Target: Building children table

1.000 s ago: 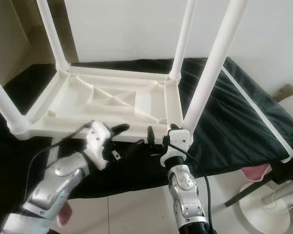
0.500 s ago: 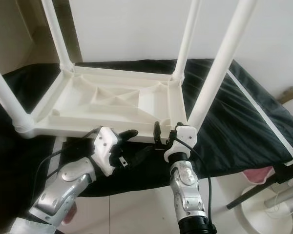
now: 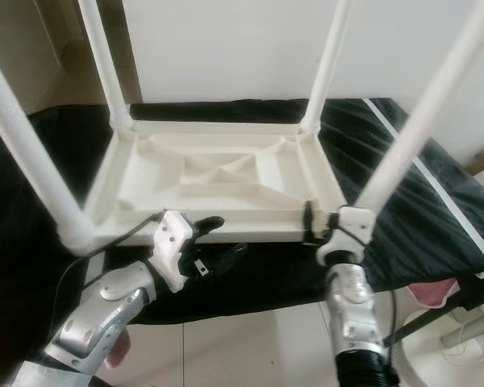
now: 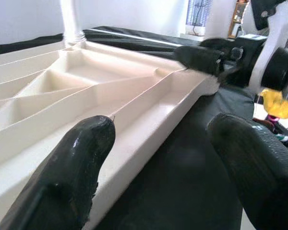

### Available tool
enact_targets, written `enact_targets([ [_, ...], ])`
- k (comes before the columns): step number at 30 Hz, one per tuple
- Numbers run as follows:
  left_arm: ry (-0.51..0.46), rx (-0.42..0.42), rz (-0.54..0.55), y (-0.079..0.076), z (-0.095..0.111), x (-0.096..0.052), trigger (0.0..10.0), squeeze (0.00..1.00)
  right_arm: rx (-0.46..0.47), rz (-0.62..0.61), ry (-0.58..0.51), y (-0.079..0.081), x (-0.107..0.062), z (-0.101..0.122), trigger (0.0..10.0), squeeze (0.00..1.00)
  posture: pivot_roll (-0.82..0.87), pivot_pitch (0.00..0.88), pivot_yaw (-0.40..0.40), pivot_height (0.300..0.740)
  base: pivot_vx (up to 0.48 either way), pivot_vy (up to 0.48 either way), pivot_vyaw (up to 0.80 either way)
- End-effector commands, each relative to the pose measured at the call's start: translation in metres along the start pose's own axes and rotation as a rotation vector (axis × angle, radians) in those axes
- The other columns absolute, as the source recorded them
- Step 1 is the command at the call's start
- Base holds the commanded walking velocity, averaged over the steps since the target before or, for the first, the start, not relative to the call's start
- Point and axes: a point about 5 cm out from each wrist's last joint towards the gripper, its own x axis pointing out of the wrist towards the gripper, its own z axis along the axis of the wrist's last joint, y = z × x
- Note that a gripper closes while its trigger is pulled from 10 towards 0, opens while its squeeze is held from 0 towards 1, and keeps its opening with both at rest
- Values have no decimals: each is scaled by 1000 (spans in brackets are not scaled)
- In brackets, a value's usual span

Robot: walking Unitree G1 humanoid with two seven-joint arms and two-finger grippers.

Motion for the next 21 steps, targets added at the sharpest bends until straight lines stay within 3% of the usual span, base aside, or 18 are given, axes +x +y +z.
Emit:
enact_targets([
  [1, 0, -13, -67, -5, 1, -1, 10000, 0, -11, -138, -34, -35, 3, 8, 10000, 0, 40, 0, -65, 740, 0, 0, 0],
  [6, 3, -14, -67, -4, 1, -2, 10000, 0, -20, -165, -40, -44, 5, 10, 10000, 0, 41, 0, -60, 740, 0, 0, 0],
  [8, 8, -15, -68, -4, 2, -3, 10000, 0, -2, -148, -40, -38, 4, 9, 10000, 0, 41, 0, -57, 740, 0, 0, 0],
  [12, 27, -16, -72, -3, 0, -6, 10000, 0, 19, -86, -35, -17, 2, 4, 10000, 0, 46, 6, -54, 740, 0, 0, 0],
  [14, 27, -16, -72, -3, 0, -6, 10000, 0, 19, -86, -35, -17, 2, 4, 10000, 0, 46, 6, -54, 740, 0, 0, 0],
  [16, 67, 6, -109, -8, -6, -13, 10000, 0, 39, -18, -15, 7, -6, -4, 10000, 0, 49, 11, -55, 740, 0, 0, 0],
  [17, 67, 6, -109, -8, -6, -13, 10000, 0, 39, -18, -15, 7, -6, -4, 10000, 0, 49, 11, -55, 740, 0, 0, 0],
  [18, 102, 9, -147, -12, -10, -23, 10000, 0, 54, 40, 9, 26, -14, -11, 10000, 0, 55, 17, -59, 740, 0, 0, 0],
  [20, 118, 12, -158, -12, -12, -28, 10000, 0, 57, 53, 18, 30, -17, -13, 10000, 0, 55, 17, -59, 740, 0, 0, 0],
  [21, 145, 64, -149, -10, -13, -36, 10000, 0, 64, 60, 32, 32, -19, -17, 10000, 0, 64, 26, -60, 740, 0, 0, 0],
])
